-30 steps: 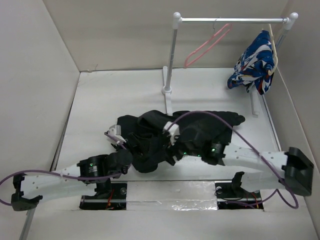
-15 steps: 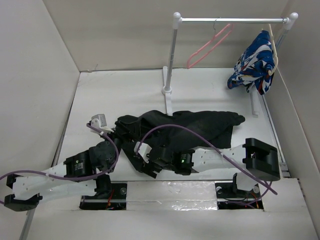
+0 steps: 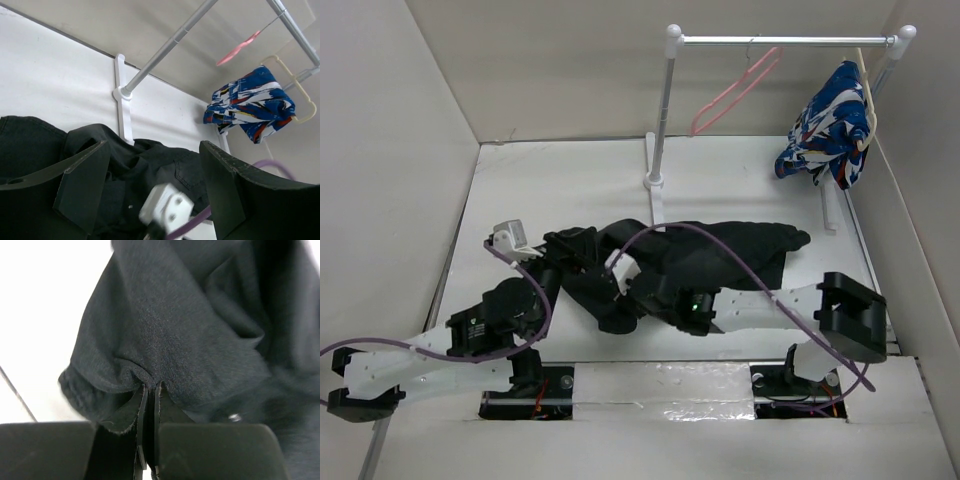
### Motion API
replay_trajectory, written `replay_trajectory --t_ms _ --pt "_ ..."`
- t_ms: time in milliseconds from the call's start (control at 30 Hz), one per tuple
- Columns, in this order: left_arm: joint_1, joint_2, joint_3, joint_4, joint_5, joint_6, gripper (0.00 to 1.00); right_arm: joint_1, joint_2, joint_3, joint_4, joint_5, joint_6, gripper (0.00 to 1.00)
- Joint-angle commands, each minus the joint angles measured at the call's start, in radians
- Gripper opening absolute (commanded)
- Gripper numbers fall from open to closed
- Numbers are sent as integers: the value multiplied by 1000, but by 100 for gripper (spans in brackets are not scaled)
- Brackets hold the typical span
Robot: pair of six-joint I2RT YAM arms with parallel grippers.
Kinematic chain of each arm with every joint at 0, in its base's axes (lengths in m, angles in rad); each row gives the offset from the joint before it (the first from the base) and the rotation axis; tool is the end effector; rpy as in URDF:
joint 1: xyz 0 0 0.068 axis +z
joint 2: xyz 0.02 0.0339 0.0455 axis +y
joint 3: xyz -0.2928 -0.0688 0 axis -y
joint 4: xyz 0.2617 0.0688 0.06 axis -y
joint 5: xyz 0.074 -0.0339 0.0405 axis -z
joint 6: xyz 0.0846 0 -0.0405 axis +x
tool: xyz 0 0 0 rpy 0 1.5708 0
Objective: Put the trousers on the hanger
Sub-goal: Flatten out the trousers at the center of the board.
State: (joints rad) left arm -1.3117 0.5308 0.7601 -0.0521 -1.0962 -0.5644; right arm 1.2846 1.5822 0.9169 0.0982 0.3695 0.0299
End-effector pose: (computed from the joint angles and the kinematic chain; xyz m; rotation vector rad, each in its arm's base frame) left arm 0.1034 -0.0963 0.3995 -0.3899 1.4859 -0.7479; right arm 0.1409 0.3705 0.2098 -1.0630 1.8346 0.3950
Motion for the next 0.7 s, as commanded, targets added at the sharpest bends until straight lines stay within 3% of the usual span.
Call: replay_trajectory --t_ms 0,167,267,367,400,433,533,600,667 --pt "-1 127 62 84 18 75 69 -112 -131 62 135 -79 -7 0" --pt "8 241 61 189 62 94 69 -412 -108 299 31 -225 63 0" --pt "25 296 21 189 90 31 69 -571 10 483 -70 -309 146 0" --pt "129 339 -24 186 258 -73 69 -625 149 634 -214 -310 150 1" --pt "244 354 -78 198 322 -93 69 -646 174 648 -224 -305 153 1" --pt "308 360 -117 246 457 -112 69 -656 208 652 -230 -313 157 0" --pt "500 393 -260 339 649 -183 69 -669 219 598 -226 -320 188 0" --pt "535 440 -292 365 696 -172 72 -679 206 573 -196 -282 191 6" --pt "536 481 -274 353 690 -160 73 -679 205 582 -221 -256 191 21"
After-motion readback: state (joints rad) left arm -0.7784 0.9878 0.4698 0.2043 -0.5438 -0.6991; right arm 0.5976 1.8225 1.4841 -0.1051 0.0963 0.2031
